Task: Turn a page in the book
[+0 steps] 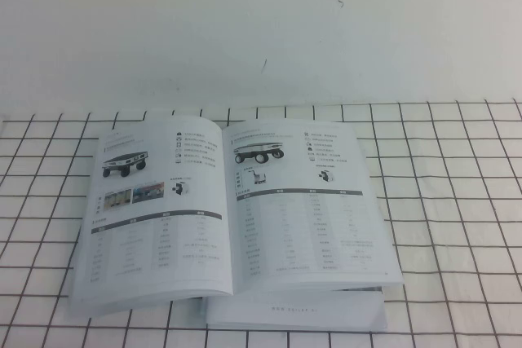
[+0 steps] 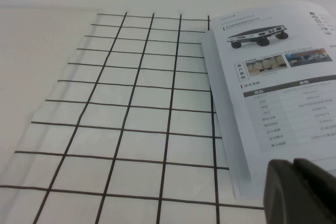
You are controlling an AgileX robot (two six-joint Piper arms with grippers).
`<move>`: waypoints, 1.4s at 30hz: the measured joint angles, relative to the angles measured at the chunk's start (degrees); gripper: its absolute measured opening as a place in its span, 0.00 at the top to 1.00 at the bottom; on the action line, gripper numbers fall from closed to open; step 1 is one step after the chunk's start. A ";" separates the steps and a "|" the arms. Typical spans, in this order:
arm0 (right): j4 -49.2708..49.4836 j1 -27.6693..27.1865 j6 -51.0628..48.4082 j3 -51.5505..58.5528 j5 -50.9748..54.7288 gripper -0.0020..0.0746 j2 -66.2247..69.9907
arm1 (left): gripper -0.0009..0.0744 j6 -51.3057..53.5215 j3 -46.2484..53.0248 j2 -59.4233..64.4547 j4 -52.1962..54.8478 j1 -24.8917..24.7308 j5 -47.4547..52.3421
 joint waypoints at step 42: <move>-0.33 0.00 0.03 0.00 -40.99 0.98 0.00 | 0.99 0.46 0.34 0.00 1.05 0.00 -39.09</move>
